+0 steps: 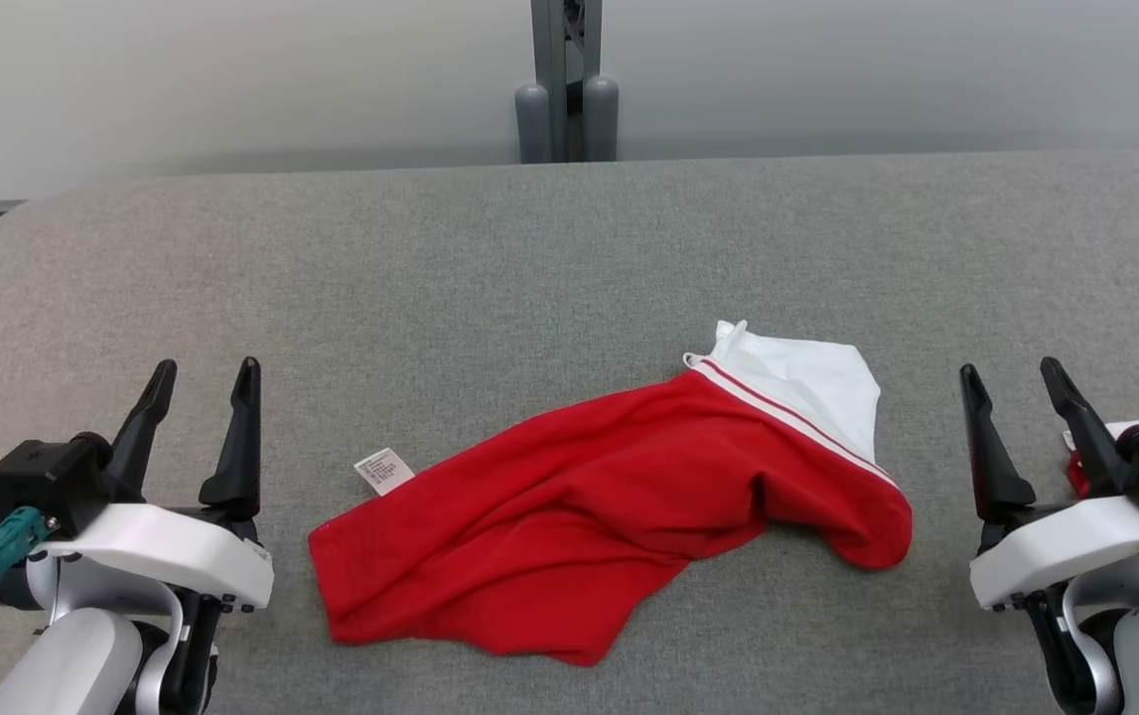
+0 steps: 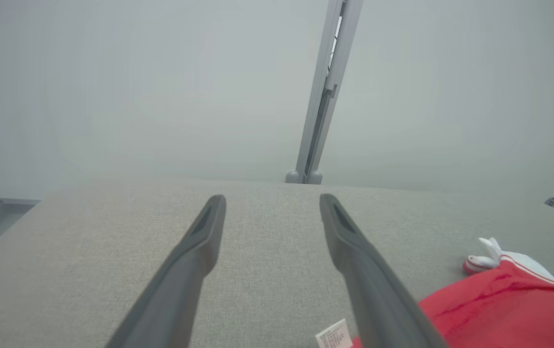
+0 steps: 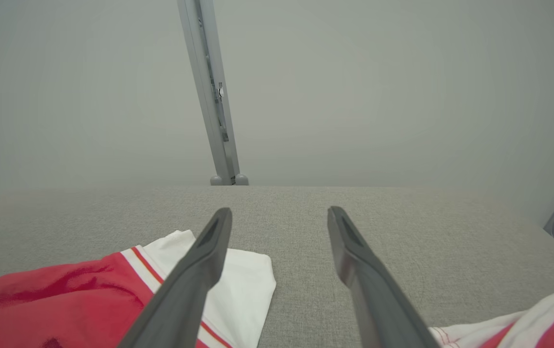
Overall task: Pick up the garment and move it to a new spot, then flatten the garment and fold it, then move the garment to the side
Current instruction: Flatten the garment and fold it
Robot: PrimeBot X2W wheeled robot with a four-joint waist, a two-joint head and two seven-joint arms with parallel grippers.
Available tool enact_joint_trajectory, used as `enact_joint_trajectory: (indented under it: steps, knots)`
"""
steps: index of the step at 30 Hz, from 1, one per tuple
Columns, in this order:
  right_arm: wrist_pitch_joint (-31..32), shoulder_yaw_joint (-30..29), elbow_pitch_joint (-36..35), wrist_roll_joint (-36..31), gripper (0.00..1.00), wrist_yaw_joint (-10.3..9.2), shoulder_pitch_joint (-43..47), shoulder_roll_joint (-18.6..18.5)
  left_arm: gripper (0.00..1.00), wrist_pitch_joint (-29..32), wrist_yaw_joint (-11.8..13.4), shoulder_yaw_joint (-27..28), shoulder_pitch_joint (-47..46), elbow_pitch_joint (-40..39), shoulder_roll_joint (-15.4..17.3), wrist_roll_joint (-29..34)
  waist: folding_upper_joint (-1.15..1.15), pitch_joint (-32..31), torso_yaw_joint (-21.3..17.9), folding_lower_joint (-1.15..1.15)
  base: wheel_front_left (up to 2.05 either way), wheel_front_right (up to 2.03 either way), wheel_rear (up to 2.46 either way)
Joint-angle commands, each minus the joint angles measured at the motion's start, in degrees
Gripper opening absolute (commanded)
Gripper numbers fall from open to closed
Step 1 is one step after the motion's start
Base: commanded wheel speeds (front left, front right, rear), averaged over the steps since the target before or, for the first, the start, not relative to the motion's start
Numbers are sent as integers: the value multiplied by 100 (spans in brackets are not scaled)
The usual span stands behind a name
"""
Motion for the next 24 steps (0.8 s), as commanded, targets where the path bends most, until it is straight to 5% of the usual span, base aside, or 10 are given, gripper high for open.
enact_joint_trajectory:
  steps: [1,13,24]
  knots:
    - [10,1,-29,-3,100,-2,85,-7,100,-55,75,26,50,-98,38,78,0,-117,6,0,0,0,0]
    - [183,172,-553,75,100,-2,837,143,100,-130,872,-46,797,-1040,233,537,0,-660,-108,0,0,0,0]
    - [319,12,-1019,92,100,-2,1435,216,100,-145,1054,-47,1427,-1079,299,407,0,-911,-141,0,0,0,0]
